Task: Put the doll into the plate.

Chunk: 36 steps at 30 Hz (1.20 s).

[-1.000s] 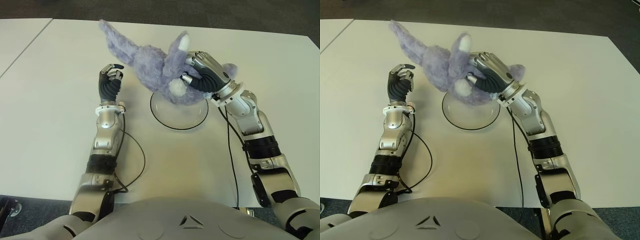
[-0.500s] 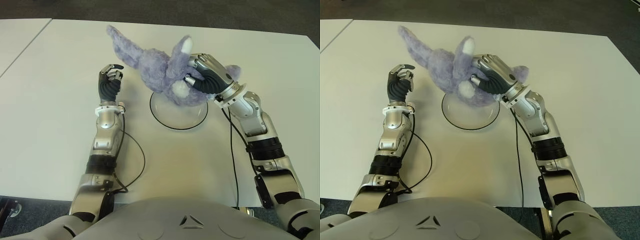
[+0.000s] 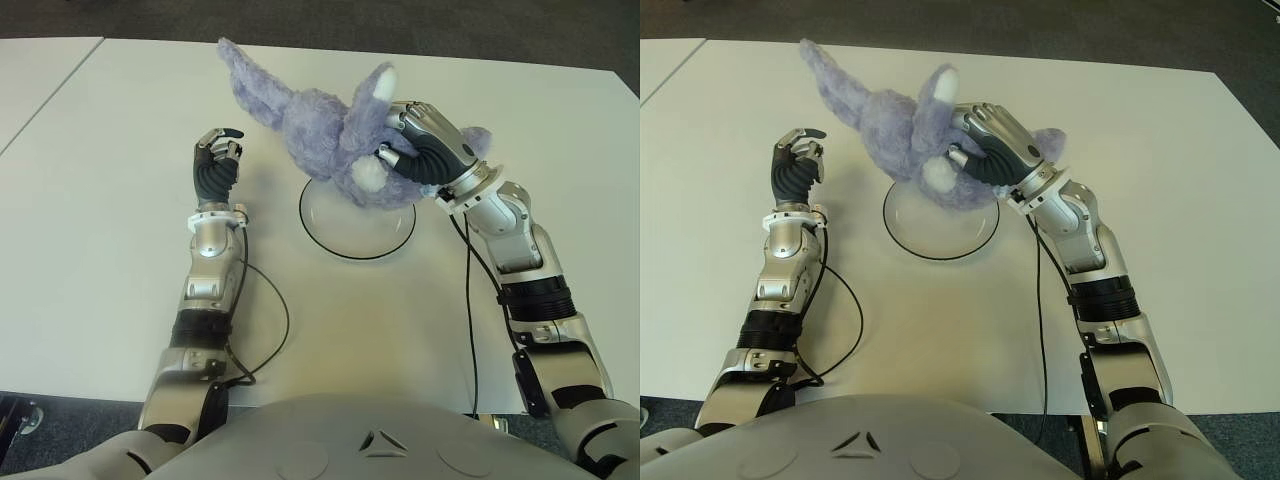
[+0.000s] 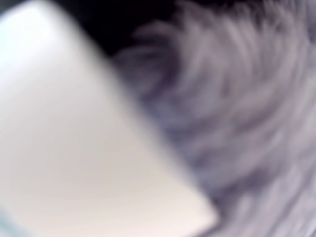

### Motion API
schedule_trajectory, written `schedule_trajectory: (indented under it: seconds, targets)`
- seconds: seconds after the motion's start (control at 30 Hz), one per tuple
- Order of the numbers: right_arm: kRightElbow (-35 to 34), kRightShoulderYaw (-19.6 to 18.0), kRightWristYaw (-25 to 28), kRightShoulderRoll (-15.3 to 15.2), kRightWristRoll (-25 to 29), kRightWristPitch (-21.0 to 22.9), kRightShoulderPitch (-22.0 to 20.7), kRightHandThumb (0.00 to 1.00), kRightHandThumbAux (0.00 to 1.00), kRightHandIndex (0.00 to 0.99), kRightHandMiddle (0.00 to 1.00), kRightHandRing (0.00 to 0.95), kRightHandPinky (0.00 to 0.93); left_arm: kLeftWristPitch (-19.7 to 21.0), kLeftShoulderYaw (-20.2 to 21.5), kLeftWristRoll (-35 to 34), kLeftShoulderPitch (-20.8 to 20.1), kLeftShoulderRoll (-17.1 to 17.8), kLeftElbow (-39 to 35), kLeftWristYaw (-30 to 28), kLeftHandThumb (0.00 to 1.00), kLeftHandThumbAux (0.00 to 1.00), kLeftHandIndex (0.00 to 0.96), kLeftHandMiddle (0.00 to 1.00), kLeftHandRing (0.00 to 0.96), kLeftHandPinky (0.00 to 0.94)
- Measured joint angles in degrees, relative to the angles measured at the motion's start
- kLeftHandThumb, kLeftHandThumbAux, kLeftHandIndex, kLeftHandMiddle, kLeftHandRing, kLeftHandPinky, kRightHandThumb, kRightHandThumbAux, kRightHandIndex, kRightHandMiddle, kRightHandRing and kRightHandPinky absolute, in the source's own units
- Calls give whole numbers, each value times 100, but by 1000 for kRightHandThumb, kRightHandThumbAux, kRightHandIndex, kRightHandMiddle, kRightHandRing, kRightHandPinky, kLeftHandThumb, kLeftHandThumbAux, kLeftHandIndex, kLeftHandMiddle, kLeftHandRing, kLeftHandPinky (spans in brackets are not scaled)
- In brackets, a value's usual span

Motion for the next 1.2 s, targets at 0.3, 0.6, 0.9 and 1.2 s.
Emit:
schedule_trajectory:
  seconds: [0.3, 0.6, 0.9, 1.2]
  targets:
    - [-45, -38, 92, -91, 74, 18, 92, 853, 680, 392, 523, 861, 807, -1, 87, -2, 0, 4, 18, 0, 710, 705, 442, 864, 874, 868]
    - [-92, -109, 235, -217, 217, 30, 112, 853, 680, 392, 522, 857, 799, -41, 117, -6, -3, 4, 57, 0, 710, 705, 442, 865, 875, 867]
    - [-132, -134, 424, -272, 403, 30, 142, 853, 681, 392, 520, 850, 786, -124, 162, -9, -29, 4, 123, 0, 711, 704, 443, 862, 871, 864]
    - [-166, -135, 663, -335, 553, 35, 253, 854, 680, 392, 521, 841, 753, -128, 186, -16, -38, 5, 138, -1, 711, 704, 442, 862, 874, 866]
